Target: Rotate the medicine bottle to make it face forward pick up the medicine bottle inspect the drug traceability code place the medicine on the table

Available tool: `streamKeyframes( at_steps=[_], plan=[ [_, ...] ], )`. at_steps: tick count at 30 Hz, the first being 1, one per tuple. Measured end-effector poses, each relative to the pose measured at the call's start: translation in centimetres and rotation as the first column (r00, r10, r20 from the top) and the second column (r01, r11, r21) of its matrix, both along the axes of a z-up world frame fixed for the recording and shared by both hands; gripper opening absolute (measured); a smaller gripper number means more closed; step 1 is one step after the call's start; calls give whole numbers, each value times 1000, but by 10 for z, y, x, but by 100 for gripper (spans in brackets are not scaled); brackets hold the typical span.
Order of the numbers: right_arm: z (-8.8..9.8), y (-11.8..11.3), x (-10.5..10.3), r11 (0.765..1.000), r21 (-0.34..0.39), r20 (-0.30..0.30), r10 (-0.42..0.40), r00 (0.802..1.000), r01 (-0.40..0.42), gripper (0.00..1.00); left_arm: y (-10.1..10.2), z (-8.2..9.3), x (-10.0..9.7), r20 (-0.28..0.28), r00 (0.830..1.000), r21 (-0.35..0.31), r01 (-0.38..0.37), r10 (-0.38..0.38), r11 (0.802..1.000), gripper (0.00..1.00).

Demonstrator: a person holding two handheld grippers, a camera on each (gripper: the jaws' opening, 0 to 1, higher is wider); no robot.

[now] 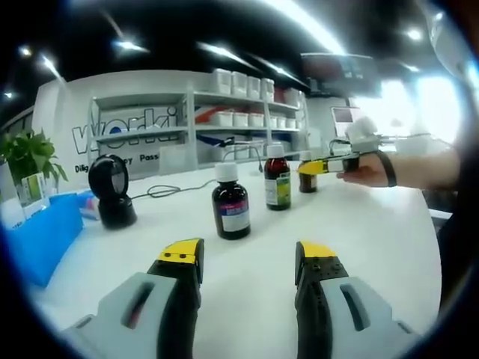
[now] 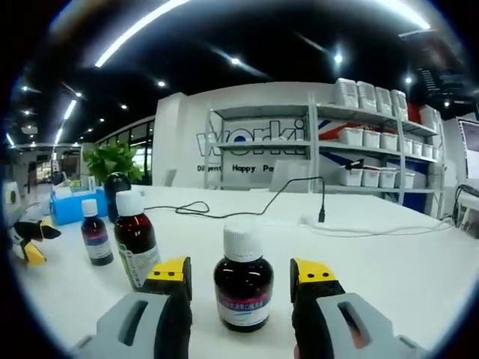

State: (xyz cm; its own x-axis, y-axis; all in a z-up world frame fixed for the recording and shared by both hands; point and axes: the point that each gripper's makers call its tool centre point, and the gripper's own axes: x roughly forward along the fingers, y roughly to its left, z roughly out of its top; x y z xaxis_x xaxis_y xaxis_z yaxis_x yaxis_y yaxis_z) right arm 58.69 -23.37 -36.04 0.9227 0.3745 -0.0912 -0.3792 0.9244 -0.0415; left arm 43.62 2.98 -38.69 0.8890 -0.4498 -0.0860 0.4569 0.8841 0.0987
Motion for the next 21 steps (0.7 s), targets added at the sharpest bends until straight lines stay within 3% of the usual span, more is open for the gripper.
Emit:
streamKeyframes(
  at_steps=[4, 9, 21],
  plan=[
    [14, 1, -7, 999, 4, 12, 54, 998, -54, 52, 4, 3, 1, 3, 1000, -30, -2, 2, 1000, 40],
    [34, 5, -20, 991, -47, 86, 128, 988, -125, 54, 7, 6, 1, 8, 1000, -60, -9, 9, 998, 41],
    [35, -20, -51, 981, 3, 91, 193, 977, -194, 51, 13, 20, 0, 54, 998, -102, -24, 30, 994, 42]
  ],
)
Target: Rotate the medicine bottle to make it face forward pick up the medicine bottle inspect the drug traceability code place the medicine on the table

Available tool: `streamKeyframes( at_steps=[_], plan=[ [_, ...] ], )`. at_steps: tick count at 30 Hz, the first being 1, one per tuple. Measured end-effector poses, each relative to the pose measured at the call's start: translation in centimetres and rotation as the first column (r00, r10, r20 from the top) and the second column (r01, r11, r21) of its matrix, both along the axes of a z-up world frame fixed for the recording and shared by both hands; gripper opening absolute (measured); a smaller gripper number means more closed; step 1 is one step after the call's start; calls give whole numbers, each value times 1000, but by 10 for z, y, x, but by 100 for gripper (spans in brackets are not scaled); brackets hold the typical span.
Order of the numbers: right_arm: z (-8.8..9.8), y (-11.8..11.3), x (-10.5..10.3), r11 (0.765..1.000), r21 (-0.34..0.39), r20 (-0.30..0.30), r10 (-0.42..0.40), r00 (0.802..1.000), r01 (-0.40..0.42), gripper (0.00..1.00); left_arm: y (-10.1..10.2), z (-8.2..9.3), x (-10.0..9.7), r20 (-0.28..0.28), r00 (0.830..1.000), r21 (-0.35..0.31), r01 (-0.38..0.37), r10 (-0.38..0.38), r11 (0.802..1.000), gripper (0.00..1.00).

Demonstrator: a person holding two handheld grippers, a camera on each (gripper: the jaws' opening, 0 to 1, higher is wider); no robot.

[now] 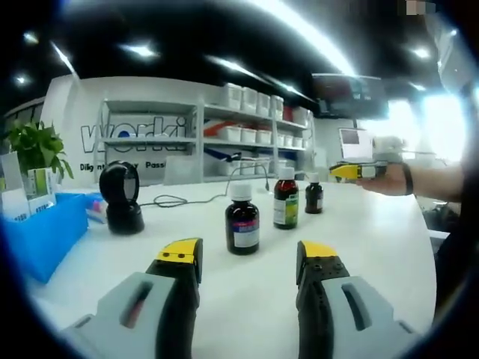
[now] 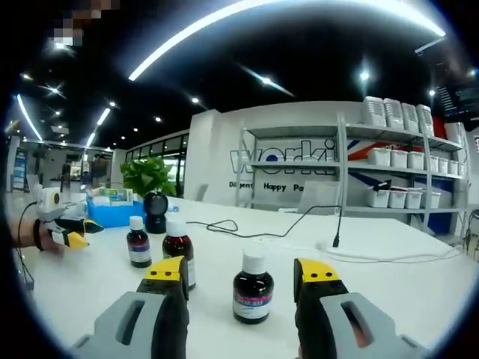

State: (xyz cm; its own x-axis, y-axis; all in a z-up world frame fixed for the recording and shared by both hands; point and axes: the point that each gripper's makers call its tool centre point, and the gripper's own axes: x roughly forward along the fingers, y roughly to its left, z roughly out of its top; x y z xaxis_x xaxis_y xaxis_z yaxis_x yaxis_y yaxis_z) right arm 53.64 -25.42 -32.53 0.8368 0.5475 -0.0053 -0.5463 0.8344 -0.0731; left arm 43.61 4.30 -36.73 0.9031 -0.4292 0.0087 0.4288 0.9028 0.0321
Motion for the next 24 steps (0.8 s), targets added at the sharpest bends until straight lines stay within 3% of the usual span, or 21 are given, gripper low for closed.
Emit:
streamKeyframes(
  at_steps=[3, 10, 17, 21, 24],
  plan=[
    [0, -6, -9, 1000, 3, 6, 5, 1000, -5, 51, -1, -4, 0, -25, 1000, -6, 1, -1, 1000, 45],
    [-5, -17, -27, 1000, 11, 10, 14, 1000, -14, 50, -2, -1, -3, -21, 1000, -11, -8, 8, 1000, 46],
    [-27, -23, -42, 998, 60, -23, 31, 999, -30, 48, 1, -2, -1, -22, 1000, -14, -16, 16, 1000, 46],
    [-22, -22, -53, 989, 135, 25, 59, 998, -61, 48, 1, -4, -1, -25, 1000, -10, -11, 11, 1000, 45],
    [-20, -23, -56, 991, 118, 44, 58, 997, -62, 48, 1, -5, 0, -27, 1000, -6, -9, 9, 1000, 45]
  ],
)
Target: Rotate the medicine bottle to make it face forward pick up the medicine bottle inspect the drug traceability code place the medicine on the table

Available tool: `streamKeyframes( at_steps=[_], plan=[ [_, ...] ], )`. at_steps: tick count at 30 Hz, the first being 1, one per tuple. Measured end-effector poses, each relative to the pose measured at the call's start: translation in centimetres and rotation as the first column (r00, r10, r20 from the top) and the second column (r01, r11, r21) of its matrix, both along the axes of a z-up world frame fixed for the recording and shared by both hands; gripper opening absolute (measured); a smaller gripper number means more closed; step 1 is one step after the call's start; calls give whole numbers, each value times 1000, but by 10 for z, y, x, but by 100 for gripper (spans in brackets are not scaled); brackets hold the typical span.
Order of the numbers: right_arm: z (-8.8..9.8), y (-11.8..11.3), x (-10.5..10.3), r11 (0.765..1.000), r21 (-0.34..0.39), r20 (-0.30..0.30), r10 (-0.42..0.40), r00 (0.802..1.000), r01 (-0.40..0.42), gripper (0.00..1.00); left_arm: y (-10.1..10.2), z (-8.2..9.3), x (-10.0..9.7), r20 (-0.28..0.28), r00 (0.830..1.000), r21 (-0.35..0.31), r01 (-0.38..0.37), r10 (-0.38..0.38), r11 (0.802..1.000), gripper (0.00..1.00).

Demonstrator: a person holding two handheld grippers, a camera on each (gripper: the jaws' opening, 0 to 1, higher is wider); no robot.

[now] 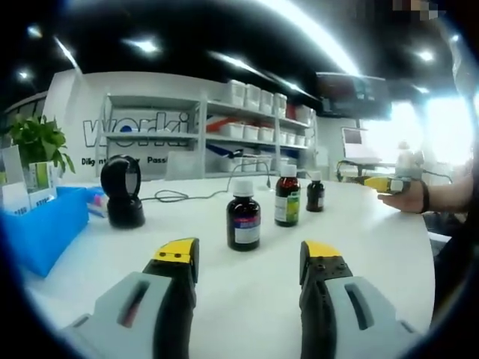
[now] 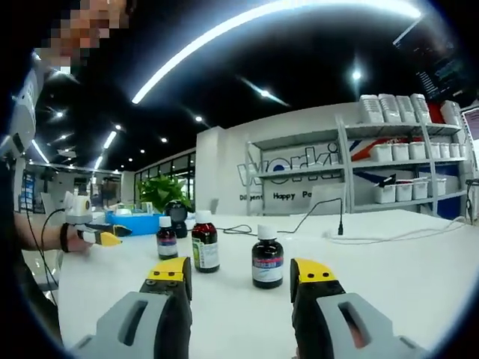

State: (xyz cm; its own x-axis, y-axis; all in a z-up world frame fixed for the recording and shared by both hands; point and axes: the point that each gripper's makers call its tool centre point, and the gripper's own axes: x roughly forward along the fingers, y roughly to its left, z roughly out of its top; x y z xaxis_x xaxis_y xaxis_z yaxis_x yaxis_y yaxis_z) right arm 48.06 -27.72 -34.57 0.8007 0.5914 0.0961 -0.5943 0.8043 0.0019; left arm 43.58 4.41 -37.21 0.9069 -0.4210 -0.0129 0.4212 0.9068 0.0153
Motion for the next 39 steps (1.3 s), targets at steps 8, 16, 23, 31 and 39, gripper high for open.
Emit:
streamKeyframes(
  at_steps=[8, 16, 23, 31, 39],
  plan=[
    [-5, 8, -1, 999, -35, -2, 19, 1000, -19, 47, 1, -2, 1, -3, 1000, 12, -8, 8, 1000, 44],
    [-9, 22, 0, 998, -67, -58, 4, 998, -7, 42, 2, -5, 3, -13, 1000, 24, -16, 17, 1000, 44],
    [1, 49, 4, 998, -66, -116, -15, 993, 8, 38, 3, -2, 2, -2, 1000, 16, -20, 20, 1000, 44],
    [10, 80, 16, 997, -70, -148, -47, 988, 37, 36, -1, -3, 1, 2, 1000, 27, -2, 2, 1000, 43],
    [4, 108, 32, 994, -94, -162, -67, 984, 52, 36, -3, -3, -1, 5, 1000, 28, 8, -9, 1000, 43]
  ],
)
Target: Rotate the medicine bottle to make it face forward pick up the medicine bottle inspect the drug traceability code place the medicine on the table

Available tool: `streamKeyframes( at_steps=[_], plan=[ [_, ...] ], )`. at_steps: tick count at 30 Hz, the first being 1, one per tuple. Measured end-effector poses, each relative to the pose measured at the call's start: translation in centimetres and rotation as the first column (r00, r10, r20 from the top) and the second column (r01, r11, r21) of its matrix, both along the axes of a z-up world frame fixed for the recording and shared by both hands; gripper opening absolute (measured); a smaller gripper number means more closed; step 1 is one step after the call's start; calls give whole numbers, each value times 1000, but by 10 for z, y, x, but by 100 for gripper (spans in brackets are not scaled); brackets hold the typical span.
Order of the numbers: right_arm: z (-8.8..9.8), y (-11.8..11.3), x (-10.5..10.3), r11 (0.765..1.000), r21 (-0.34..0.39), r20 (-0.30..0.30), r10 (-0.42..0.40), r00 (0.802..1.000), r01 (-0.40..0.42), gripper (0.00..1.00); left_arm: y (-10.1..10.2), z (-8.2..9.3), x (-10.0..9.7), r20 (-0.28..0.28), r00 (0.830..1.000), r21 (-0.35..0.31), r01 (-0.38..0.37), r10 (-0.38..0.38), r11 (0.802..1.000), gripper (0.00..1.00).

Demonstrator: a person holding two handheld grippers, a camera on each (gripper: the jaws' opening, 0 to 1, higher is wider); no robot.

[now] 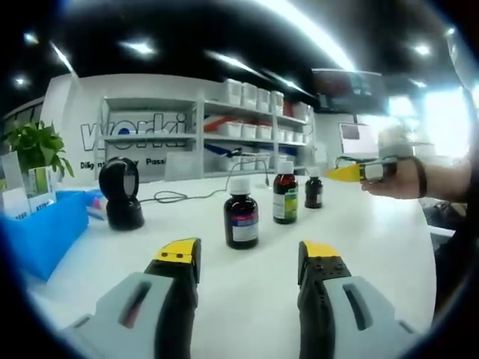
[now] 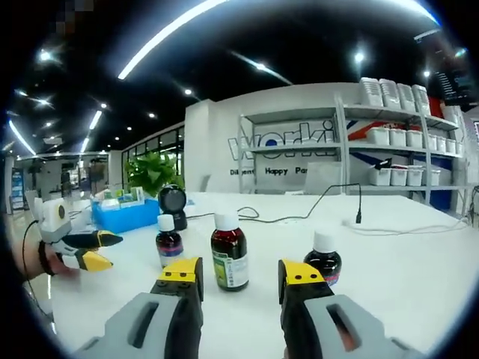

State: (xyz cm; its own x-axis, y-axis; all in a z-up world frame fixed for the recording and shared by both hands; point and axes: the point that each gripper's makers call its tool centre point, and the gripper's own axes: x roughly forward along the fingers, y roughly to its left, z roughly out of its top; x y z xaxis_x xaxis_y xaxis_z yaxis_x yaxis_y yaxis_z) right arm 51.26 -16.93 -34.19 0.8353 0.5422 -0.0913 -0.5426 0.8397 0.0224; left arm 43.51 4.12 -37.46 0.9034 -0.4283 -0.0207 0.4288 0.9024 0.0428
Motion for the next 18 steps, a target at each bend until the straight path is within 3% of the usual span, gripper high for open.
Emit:
streamKeyframes(
  at_steps=[8, 14, 18],
  plan=[
    [-1, 32, 18, 996, -41, 11, 77, 997, -76, 38, 0, 1, 1, 1, 1000, -1, 2, -2, 1000, 43],
    [-6, 39, 41, 991, -57, -17, 119, 993, -120, 41, 0, 1, 1, -2, 1000, 1, 2, -2, 1000, 43],
    [-10, 47, 45, 983, -80, -27, 163, 986, -164, 42, 0, 1, 1, -4, 1000, -1, 4, -4, 1000, 42]
  ],
)
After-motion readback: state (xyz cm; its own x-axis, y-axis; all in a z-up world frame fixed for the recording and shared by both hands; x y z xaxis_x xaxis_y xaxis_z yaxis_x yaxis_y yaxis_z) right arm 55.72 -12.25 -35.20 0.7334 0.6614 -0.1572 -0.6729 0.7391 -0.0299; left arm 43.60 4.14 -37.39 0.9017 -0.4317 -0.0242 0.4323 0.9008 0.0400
